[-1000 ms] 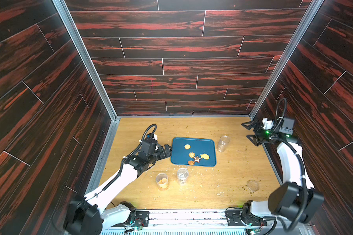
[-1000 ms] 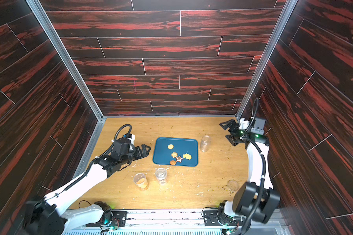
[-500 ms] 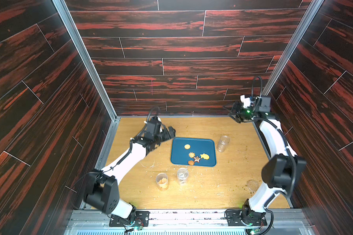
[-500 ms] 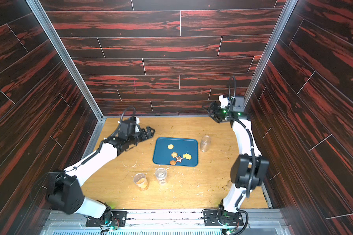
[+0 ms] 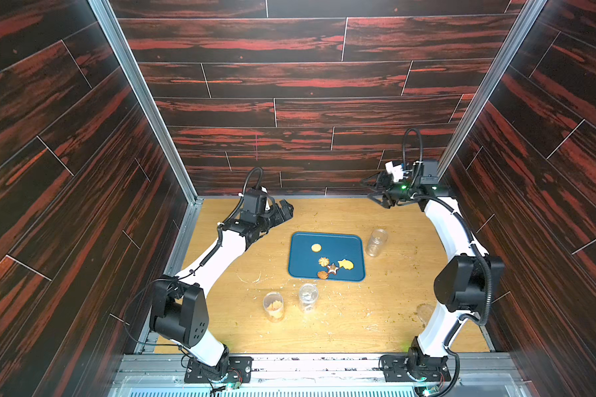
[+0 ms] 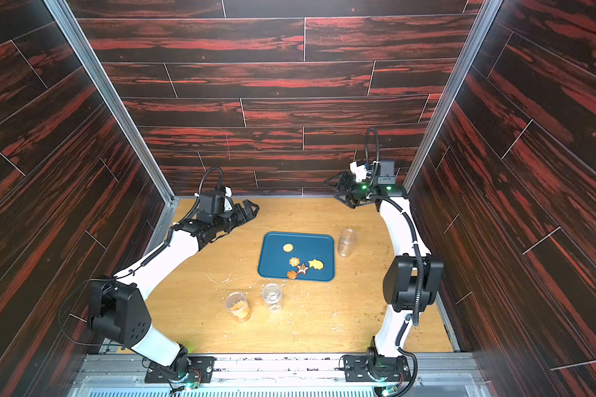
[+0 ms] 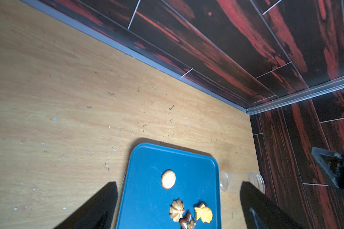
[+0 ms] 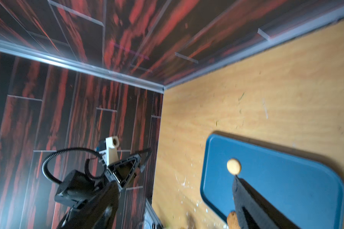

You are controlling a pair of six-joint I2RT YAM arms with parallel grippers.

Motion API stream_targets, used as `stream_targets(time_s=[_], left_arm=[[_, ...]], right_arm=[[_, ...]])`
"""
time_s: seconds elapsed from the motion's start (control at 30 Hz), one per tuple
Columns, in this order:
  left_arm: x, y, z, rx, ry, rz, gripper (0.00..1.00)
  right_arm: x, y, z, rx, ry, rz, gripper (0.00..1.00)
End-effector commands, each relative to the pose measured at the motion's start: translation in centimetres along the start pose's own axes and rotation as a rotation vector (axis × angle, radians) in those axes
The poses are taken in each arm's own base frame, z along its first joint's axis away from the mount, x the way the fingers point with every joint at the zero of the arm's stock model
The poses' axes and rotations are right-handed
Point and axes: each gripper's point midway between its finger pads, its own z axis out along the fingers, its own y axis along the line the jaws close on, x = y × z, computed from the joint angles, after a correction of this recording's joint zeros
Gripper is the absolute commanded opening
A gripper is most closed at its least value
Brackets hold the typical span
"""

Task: Pour the cookies out of the jar
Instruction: Pick up the jar from the center of the board.

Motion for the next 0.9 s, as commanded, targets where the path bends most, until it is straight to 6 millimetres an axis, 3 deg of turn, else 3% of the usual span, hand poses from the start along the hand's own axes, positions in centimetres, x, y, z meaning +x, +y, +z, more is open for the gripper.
stream_targets(time_s=[0.0,0.2,0.4,0.57,0.7,0.87], left_arm=[[-0.3,-0.4,-2.2,0.015,-0.029,-0.002,1.00],[0.3,0.8,-5.9,-0.014,-0.085,0.008,1.00],[2.8,2.8,-10.4,-0.057,-0.093,0.003,1.00],[5.0,3.9,-13.8,-0.076,-0.079,0.040,1.00],[5.9,4.7,-16.5,-0.096,-0.101,0.048,1.00],[6.7,5.1,-18.8,-0.106,-0.107,0.082,1.00]], right_arm=[[4.5,0.3,0.9,0.068,0.112,-0.023,0.92],[13.0,1.1,3.6,0.196,0.335,-0.133,0.93],[22.2,0.8,5.1,0.401,0.563,-0.327,0.93],[29.2,0.7,6.4,0.469,0.692,-0.437,0.94],[33.0,0.0,7.4,0.524,0.747,-0.487,0.94],[34.3,-0.7,8.7,0.560,0.750,-0.497,0.94]])
